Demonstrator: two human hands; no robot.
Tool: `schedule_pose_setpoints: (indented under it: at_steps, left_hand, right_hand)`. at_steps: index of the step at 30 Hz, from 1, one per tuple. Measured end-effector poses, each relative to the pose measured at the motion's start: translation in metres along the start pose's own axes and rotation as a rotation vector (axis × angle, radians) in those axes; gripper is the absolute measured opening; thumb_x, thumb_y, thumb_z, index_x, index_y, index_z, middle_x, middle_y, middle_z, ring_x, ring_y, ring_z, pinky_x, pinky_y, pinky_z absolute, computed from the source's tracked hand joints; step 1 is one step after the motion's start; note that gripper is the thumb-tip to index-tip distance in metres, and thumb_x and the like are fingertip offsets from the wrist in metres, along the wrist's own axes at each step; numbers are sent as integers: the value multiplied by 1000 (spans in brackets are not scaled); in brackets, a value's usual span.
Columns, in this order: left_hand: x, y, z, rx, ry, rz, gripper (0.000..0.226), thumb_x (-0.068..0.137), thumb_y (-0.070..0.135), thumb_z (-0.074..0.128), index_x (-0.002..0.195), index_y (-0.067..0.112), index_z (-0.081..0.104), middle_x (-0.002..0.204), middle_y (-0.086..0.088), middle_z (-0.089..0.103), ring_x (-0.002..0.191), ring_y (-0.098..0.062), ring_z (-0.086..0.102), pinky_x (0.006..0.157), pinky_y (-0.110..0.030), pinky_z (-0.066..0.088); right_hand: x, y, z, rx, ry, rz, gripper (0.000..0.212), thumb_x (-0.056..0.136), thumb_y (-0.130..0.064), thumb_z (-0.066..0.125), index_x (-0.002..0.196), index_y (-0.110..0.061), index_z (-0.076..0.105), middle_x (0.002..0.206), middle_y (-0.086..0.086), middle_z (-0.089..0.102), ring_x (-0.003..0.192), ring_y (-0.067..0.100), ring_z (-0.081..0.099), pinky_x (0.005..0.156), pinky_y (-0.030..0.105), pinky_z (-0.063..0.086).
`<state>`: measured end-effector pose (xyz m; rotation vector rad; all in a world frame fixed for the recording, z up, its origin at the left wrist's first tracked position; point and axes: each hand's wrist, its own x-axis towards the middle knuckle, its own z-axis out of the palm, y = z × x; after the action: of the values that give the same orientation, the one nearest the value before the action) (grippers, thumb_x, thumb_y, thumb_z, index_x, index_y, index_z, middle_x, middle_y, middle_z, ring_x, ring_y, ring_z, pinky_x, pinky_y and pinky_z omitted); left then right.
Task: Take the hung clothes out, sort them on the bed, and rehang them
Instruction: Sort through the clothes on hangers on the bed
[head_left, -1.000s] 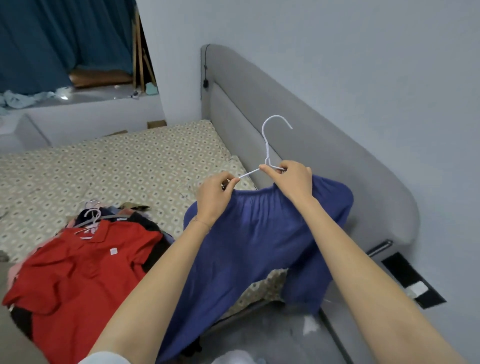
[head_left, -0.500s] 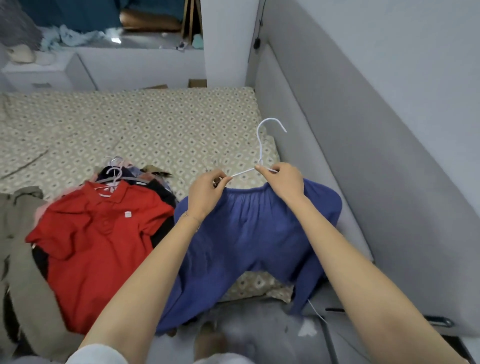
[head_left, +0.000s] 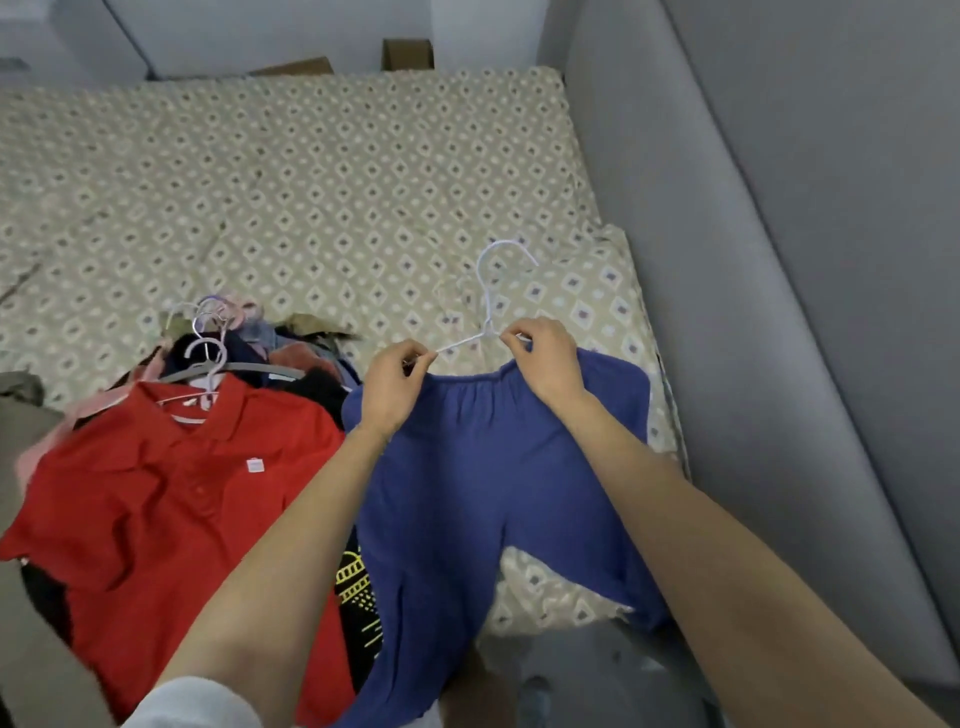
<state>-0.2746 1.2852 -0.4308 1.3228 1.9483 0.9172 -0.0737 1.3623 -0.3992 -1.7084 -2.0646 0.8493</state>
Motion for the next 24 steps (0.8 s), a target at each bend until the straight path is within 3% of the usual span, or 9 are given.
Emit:
schedule_pose_setpoints:
  at_steps: [5, 10, 17, 21, 24]
  left_hand:
    - [61, -61, 52, -36, -84, -72, 18, 96, 15, 58, 80, 21, 62, 79, -1, 64, 77, -19, 60, 71, -33, 47]
    - [85, -113, 101, -41, -109, -123, 18, 98, 15, 54, 82, 19, 62, 80, 3, 63, 79, -16, 58, 68, -27, 43]
    - [94, -150, 141, -65, -113, -164, 18, 99, 11, 51, 91, 16, 66, 83, 5, 65, 80, -14, 59, 72, -27, 46]
    - [92, -146, 133, -39, -95, -158, 23, 99, 9, 49, 112, 12, 67, 106, 1, 69, 99, -17, 62, 90, -30, 50]
    - [86, -141, 118, 86, -36, -52, 29, 100, 12, 50, 125, 11, 65, 129, -5, 64, 121, -21, 56, 103, -28, 40]
  right_hand:
    - [58, 45, 56, -104, -31, 20, 19, 98, -25, 56, 94, -18, 73, 92, 4, 68, 93, 26, 56, 79, 36, 40]
    - [86, 87, 97, -212, -75, 12, 26, 100, -16, 49, 107, -17, 74, 88, 8, 65, 92, 30, 55, 80, 42, 42]
    - [100, 118, 120, -319, -68, -30, 28, 99, -9, 46, 106, -15, 73, 95, 6, 65, 96, 30, 52, 83, 38, 33]
    - [100, 120, 122, -290, -11, 14, 28, 97, -8, 48, 112, -16, 71, 103, 7, 61, 105, 29, 50, 93, 39, 31]
    - [93, 110, 122, -328, -15, 2, 29, 95, -13, 53, 120, -16, 66, 118, 7, 57, 116, 30, 47, 107, 43, 26]
